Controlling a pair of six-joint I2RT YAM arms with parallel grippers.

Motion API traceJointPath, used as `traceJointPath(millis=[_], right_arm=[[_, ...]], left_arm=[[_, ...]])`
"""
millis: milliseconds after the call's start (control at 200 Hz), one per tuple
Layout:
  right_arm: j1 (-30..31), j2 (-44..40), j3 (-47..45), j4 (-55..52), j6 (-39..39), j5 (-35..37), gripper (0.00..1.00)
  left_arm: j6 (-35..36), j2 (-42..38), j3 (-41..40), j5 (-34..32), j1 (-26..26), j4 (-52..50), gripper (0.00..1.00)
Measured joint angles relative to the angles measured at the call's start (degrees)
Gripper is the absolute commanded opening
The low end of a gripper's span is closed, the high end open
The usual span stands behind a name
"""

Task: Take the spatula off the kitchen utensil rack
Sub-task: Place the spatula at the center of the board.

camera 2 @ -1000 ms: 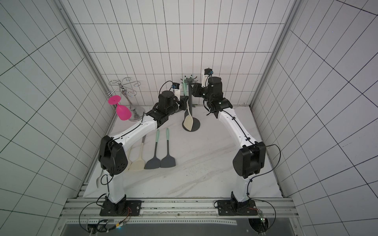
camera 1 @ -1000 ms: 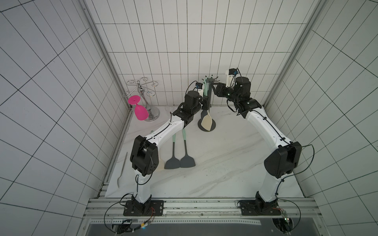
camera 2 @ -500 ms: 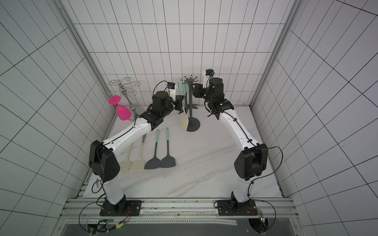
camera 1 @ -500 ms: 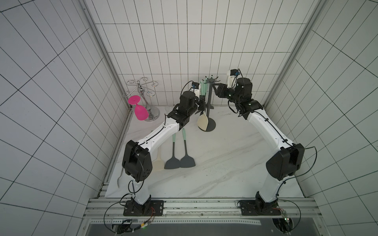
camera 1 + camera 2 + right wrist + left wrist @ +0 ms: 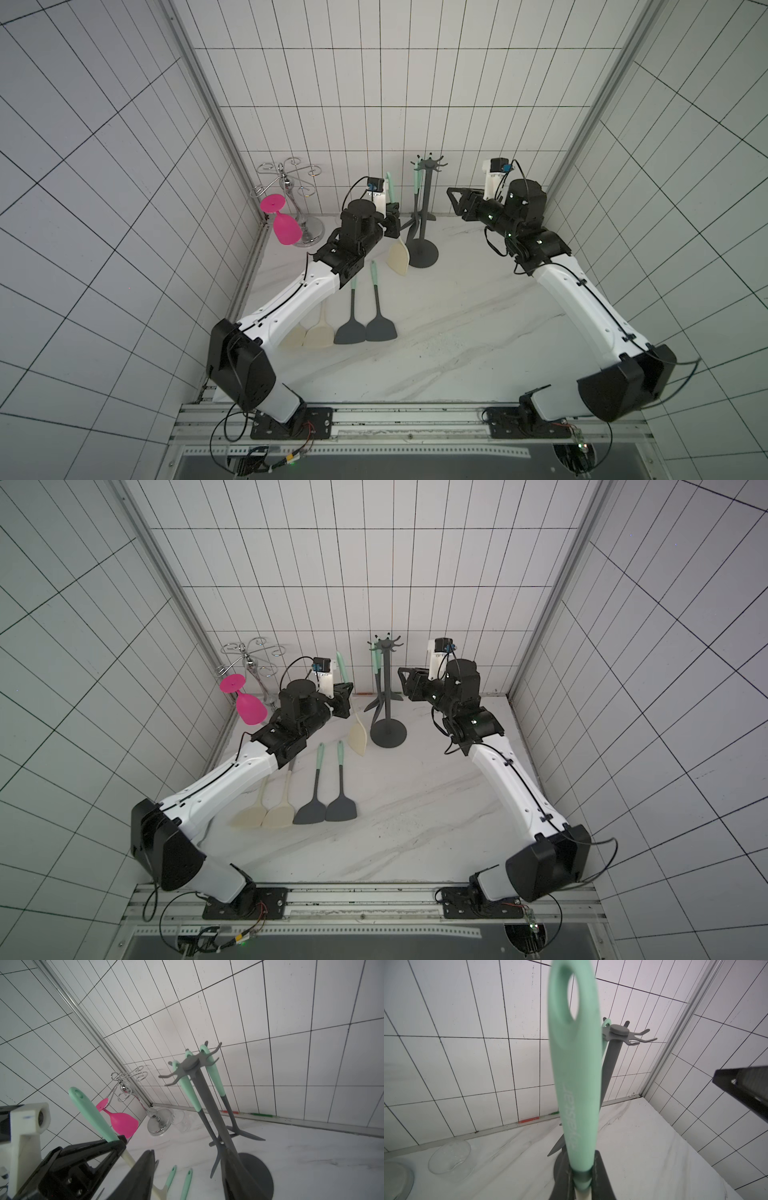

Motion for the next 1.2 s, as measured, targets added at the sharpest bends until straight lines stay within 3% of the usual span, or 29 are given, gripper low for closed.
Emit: traceJointPath(millis=[185, 400, 620, 900, 974, 1074, 1134, 1199], right_arm=[[1.0, -14.3, -23.0, 0.0, 1.9, 0.4, 0.54], [11.0, -17.2, -39.5, -3.1, 6.3, 3.1, 0.57], [21.1, -13.5, -40.7, -2.4, 8.1, 4.2, 0.63], [26.4, -3.2, -34.6, -2.1, 6.8, 3.7, 0.61], [26.8, -1.8, -34.1, -2.1, 6.5, 3.7, 0.53], [26.8, -0.6, -34.1, -2.3, 6.5, 3.7, 0.18], [26.8, -0.6, -34.1, -2.4, 6.5, 4.1, 0.03], [26.8, -1.2, -34.1, -2.9, 7.1, 5.2, 0.00]], left_arm=[[-11.2, -8.5, -12.1, 0.9, 4.3, 0.1, 0.00], [-24.2, -6.9, -20.0, 4.1, 5.0, -4.1, 0.00], [-31.4, -1.5, -18.7, 8.6, 3.3, -8.9, 0.00], [-33.6, -0.8, -16.6, 10.4, 1.5, -10.3, 0.00], [-33.6, -0.9, -16.2, 10.5, 1.5, -10.4, 0.00], [-33.3, -1.6, -16.2, 10.6, 1.7, -10.8, 0.00], [-32.9, -2.0, -16.2, 10.7, 1.8, -10.8, 0.00], [-31.9, -2.7, -16.2, 11.5, 2.1, -10.8, 0.05]])
